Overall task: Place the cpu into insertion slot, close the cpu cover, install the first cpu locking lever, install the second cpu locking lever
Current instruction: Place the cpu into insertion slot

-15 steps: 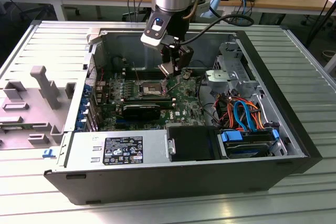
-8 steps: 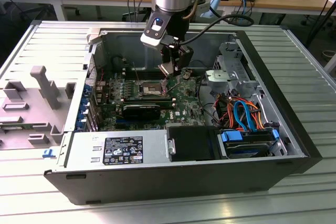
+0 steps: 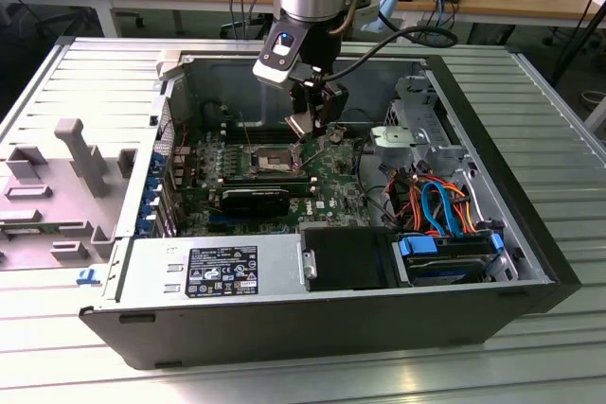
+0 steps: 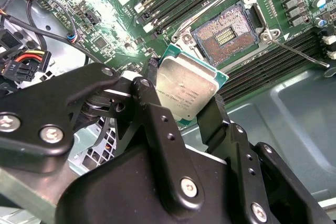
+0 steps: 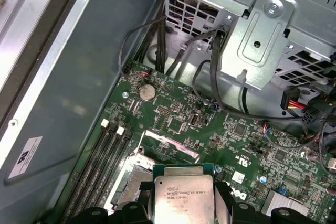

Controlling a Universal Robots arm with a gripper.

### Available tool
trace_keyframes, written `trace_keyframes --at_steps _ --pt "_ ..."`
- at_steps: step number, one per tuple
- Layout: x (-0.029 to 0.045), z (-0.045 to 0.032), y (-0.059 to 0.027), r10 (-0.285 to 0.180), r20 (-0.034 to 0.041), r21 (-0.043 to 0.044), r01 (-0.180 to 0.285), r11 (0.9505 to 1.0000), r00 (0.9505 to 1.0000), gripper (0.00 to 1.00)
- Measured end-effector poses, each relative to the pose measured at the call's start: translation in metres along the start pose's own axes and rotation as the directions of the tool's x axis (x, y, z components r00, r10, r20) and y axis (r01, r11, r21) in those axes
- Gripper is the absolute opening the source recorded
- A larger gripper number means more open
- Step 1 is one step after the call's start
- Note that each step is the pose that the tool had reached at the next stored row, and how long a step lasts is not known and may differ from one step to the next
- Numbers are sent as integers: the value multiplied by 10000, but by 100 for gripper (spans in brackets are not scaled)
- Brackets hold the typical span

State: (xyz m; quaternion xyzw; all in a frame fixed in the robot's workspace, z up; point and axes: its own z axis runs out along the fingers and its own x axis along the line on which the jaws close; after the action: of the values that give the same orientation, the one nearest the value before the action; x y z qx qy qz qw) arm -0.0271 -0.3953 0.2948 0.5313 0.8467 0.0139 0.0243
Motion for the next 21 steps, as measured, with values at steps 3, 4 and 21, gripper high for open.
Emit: trace_keyframes --at_steps 3,4,21 --pt "0 0 0 25 2 1 -25 10000 10000 55" --pt "0 0 0 31 2 1 -31 10000 10000 55" --pt "0 3 0 175 9 5 -175 9998 9998 55"
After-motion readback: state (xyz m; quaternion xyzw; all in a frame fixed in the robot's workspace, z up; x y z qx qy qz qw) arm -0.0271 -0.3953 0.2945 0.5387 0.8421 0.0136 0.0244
